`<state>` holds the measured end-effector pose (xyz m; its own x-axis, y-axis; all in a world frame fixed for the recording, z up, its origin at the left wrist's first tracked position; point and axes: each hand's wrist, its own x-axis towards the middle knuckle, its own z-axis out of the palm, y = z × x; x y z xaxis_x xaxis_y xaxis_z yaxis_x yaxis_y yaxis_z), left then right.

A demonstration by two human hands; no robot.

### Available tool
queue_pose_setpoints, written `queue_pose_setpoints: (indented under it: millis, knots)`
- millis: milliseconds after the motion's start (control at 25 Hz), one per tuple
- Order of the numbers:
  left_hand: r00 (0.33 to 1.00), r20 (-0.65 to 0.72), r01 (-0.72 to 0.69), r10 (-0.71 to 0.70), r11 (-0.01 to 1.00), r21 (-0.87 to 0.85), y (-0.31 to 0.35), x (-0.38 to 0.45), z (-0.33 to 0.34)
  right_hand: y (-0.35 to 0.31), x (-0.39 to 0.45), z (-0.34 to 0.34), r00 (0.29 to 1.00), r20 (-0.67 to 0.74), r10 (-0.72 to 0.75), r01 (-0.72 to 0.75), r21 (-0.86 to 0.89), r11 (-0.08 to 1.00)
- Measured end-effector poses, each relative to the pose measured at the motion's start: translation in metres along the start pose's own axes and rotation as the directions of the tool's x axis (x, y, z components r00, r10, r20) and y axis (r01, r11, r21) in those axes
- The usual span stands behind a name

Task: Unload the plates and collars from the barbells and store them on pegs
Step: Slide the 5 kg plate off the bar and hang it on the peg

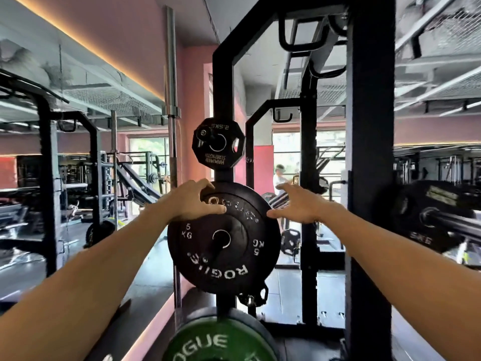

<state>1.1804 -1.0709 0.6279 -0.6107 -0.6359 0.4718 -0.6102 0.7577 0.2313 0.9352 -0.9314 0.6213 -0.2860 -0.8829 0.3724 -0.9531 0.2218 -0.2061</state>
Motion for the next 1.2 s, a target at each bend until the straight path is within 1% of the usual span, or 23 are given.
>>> queue_pose_setpoints:
  millis: [120, 280, 480, 680, 840, 920, 1040, 1200]
  knots:
    - [1.0, 0.012, 0.005, -0.005, 1.0, 0.011, 0.026, -0.038, -0.004, 0.007, -0.046, -0.014, 1.0, 0.008, -0.003, 0.003, 0.036, 0.999]
    - [1.0, 0.001, 0.005, -0.005, 1.0, -0.019, 0.064, -0.089, -0.015, 0.017, -0.11, -0.031, 1.0, 0.021, -0.009, 0.007, 0.061, 0.998]
    - [0.999, 0.031, -0.021, 0.02, 1.0, 0.01, 0.133, -0.152, -0.02, 0.034, -0.203, -0.068, 0.998, 0.057, 0.01, -0.013, 0.067, 0.998]
    - [0.998, 0.031, -0.056, 0.058, 0.997, -0.052, 0.207, -0.18, -0.021, 0.066, -0.27, -0.112, 0.997, 0.042, 0.064, -0.065, 0.037, 0.997]
    - [0.993, 0.037, -0.107, 0.111, 0.99, -0.094, 0.274, -0.19, -0.014, 0.115, -0.311, -0.139, 0.988, 0.033, 0.148, -0.148, -0.001, 0.989]
    - [0.992, 0.056, -0.109, 0.115, 0.989, -0.098, 0.301, -0.189, -0.004, 0.14, -0.326, -0.149, 0.984, 0.047, 0.174, -0.173, -0.018, 0.985]
    - [0.991, 0.073, -0.108, 0.115, 0.99, -0.091, 0.351, -0.179, 0.019, 0.19, -0.349, -0.17, 0.98, 0.048, 0.195, -0.195, -0.018, 0.981]
    - [0.99, 0.085, -0.105, 0.115, 0.988, -0.117, 0.42, -0.165, 0.053, 0.265, -0.373, -0.193, 0.973, 0.059, 0.223, -0.219, -0.063, 0.974]
